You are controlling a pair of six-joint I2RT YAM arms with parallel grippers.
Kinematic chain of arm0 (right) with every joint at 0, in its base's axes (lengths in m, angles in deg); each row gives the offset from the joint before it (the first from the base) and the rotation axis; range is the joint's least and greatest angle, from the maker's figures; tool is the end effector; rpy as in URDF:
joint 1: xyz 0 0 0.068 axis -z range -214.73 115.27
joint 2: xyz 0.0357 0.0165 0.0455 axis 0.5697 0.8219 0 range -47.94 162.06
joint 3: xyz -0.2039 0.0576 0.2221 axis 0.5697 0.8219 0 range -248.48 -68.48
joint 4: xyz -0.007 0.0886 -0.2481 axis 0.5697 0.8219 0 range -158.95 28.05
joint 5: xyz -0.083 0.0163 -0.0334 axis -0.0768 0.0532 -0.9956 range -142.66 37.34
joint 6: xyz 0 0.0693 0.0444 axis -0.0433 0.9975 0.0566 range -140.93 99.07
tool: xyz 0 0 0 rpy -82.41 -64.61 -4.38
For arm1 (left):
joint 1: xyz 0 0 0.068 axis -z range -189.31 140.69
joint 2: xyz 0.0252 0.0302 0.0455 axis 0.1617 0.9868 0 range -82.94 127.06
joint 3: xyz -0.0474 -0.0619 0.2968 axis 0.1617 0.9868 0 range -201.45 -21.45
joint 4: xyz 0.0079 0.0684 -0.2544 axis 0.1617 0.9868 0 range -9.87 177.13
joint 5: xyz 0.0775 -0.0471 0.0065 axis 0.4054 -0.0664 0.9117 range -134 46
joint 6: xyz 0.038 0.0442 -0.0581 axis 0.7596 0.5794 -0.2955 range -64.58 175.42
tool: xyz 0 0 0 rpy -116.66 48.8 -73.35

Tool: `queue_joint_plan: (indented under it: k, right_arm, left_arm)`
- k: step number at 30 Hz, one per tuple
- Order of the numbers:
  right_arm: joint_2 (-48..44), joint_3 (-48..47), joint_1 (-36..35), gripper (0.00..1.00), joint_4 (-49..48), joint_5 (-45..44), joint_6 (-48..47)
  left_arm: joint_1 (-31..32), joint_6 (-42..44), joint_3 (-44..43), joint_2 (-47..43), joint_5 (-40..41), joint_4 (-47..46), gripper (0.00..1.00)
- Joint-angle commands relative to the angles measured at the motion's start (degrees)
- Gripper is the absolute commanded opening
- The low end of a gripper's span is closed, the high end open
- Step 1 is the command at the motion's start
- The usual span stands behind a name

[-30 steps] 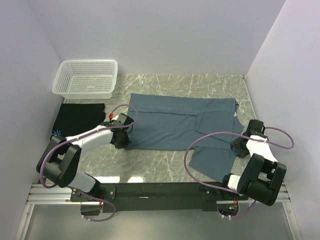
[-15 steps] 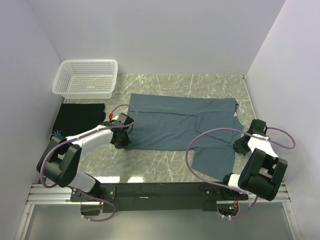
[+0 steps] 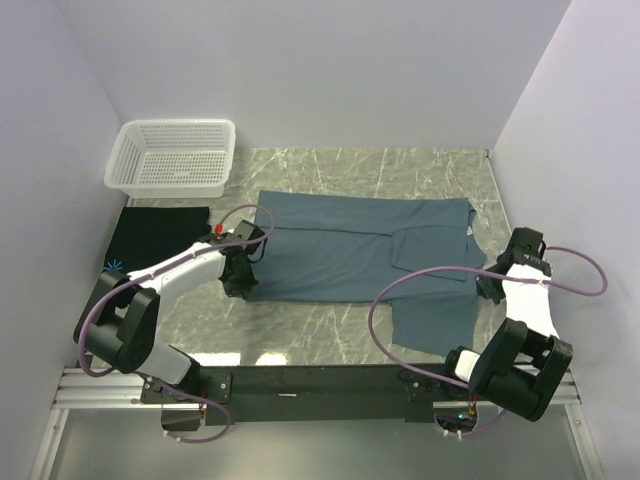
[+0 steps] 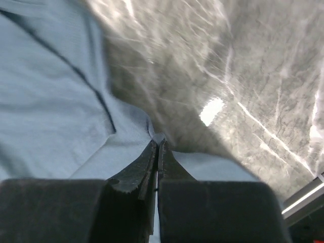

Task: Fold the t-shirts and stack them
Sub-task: Fold the tshirt

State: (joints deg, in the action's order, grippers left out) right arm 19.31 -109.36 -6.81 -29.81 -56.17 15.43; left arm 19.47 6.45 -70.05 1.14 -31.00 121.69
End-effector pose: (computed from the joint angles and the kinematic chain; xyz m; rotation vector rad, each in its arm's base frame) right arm 0.1859 -0.1035 0.2009 1.4571 2.2856 -0.0393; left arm 0.2335 -0.1099 0.1762 -0.5311 2.7736 0.0492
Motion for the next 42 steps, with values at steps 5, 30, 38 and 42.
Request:
queue_joint_plan:
  k: [5, 30, 38, 42]
  right_arm:
    - [2.5, -9.1, 0.4, 0.00, 5.1, -1.4, -2.2]
    - [28.1, -31.7, -6.2, 0.00, 4.1, -7.7, -3.7]
    - [30.2, -30.7, -6.2, 0.00, 2.3, -8.4, -3.0]
    - [31.5, -30.7, -6.1, 0.03, 1.2, -8.3, -2.3]
  left_arm:
    - [-5.1, 5.0, -8.9, -0.3, 2.6, 5.8, 0.01]
    - [-11.4, 15.8, -45.5, 30.1, 7.1, 7.5, 0.01]
    - [-11.4, 15.5, -48.4, 34.6, 9.3, 5.6, 0.01]
    - [-11.4, 15.8, -49.7, 36.4, 8.8, 4.2, 0.01]
